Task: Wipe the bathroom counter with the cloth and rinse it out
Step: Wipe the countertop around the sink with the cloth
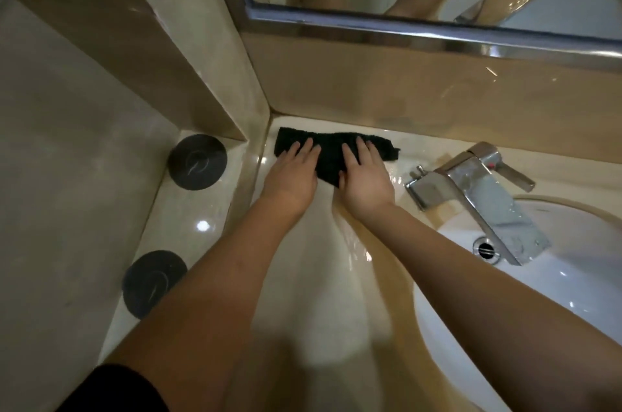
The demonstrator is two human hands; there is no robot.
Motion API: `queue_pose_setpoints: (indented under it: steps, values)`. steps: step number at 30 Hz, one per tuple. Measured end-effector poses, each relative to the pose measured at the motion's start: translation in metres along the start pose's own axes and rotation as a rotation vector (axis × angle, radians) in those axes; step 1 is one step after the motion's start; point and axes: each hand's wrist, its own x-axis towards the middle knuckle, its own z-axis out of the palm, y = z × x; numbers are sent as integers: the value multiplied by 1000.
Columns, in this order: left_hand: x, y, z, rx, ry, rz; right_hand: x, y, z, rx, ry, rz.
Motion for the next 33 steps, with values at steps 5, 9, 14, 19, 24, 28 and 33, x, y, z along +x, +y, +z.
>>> queue_pose_setpoints:
  steps: [5, 9, 14, 19, 24, 28, 33]
  values:
    - [14, -15, 0, 8, -2, -108, 24, -17, 1, -5, -39, -115]
    - [21, -17, -8, 23, -10, -127, 33, -25, 2, -68, -57, -142]
    - [30, -26, -20, -152, -22, -118, 36, -29, 3, -84, -44, -132]
    - [33, -26, -21, -25, -53, -106, 39, -33, 1, -96, -78, -155]
    - [16, -16, -13, -2, -63, -230, 31, -40, 4, -101, -142, -233]
    - [-10, -14, -9, -48, -104, -280, 11, -44, 8, -165, -187, -294]
    - [-54, -16, 4, -1, -141, -298, -27, -44, 18, -157, -228, -359]
